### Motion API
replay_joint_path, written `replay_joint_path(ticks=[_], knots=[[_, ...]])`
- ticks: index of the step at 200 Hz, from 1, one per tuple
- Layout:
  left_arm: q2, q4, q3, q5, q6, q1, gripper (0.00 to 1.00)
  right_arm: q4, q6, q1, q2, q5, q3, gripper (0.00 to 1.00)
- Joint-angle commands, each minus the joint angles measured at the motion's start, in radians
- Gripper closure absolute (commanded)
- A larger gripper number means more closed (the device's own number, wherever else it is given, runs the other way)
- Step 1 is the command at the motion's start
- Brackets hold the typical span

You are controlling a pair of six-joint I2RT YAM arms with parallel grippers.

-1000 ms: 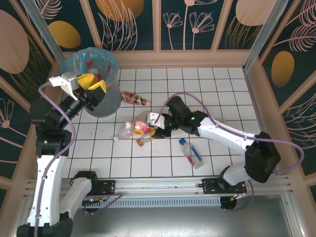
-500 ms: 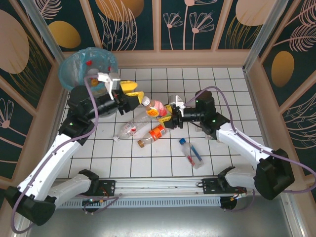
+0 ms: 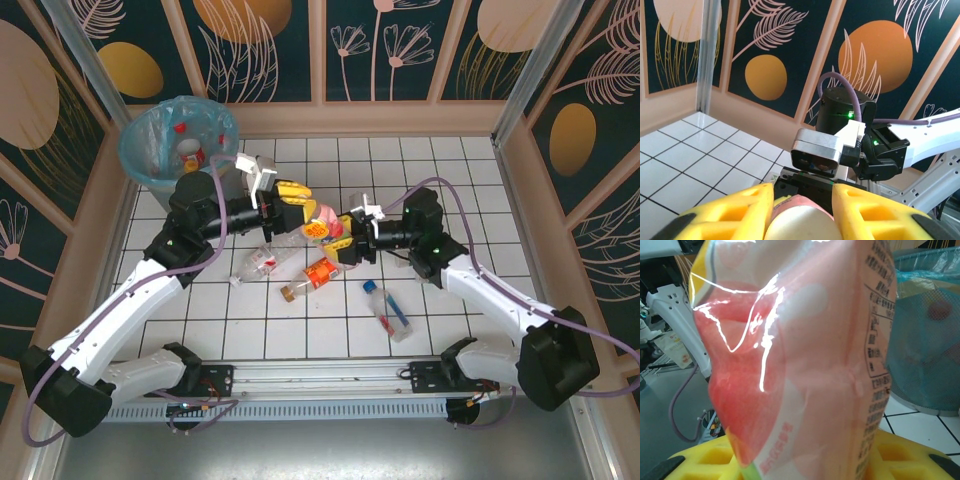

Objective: Put the plastic bottles in the bin

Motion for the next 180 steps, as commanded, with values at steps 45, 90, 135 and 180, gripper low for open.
replay_joint_path(ticks=[45,90,135,180], knots=[[-0.030,0.092,0.014,-0.080,-0.040,-0.002,1.00,0.185,0.083,-0.003,-0.062,0.036,-0.035,0.28],[-0.039,-0.126,0.176,-0.614,-0.044,-0.002,1.00,0.209,0.061,-0.003,-0.142,0.315,-0.080,0.01],[0.063,-0.301,0.470,-1.036,0.128,0.033,1.00,0.097,-0.002,-0.003,-0.157,0.437,-0.055,0.01],[0.243,-0.426,0.751,-1.126,0.203,0.248,1.00,0.066,-0.015,-0.003,-0.161,0.439,-0.040,0.01]])
